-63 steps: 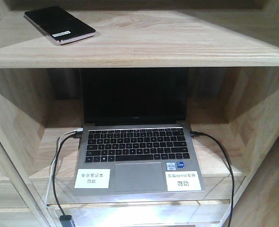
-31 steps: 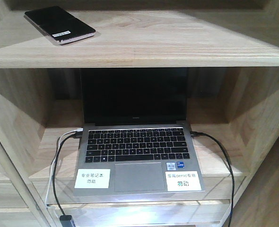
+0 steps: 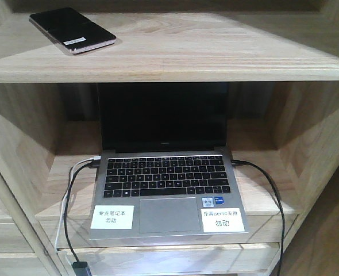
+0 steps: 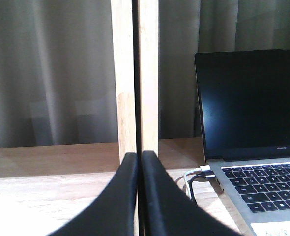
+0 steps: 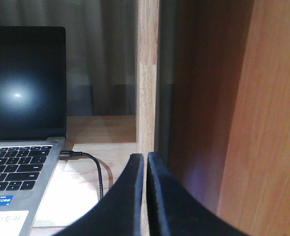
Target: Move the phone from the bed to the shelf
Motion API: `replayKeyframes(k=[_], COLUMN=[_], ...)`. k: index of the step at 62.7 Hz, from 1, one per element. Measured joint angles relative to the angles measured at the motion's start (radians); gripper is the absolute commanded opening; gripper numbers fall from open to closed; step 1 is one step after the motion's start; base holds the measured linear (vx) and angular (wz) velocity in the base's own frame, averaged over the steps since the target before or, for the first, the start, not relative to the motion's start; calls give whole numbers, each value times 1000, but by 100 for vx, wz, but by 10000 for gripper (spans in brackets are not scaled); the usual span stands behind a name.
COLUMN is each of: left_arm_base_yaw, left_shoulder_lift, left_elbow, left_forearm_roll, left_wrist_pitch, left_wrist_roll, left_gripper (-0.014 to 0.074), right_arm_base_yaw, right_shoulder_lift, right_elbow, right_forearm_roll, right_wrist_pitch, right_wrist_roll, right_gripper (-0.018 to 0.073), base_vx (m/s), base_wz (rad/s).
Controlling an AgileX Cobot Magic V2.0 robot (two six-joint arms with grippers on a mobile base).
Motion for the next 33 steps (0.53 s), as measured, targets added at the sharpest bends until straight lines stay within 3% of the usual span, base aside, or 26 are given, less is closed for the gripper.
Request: replayKeyframes(k=[33], left_arm_base_yaw=[0], left_shoulder_lift=[0], left_elbow=[0], left_forearm_roll=[0], left_wrist_pitch=[0], left_wrist_roll=[0], left_gripper=[1], right_arm_base_yaw=[-1], right_shoulder_lift=[0], right_elbow=[0], right_forearm_roll=[0], right_wrist_pitch=[0], right_wrist_roll=[0], right_gripper=[-5], base_vx=[0], base_wz=[0])
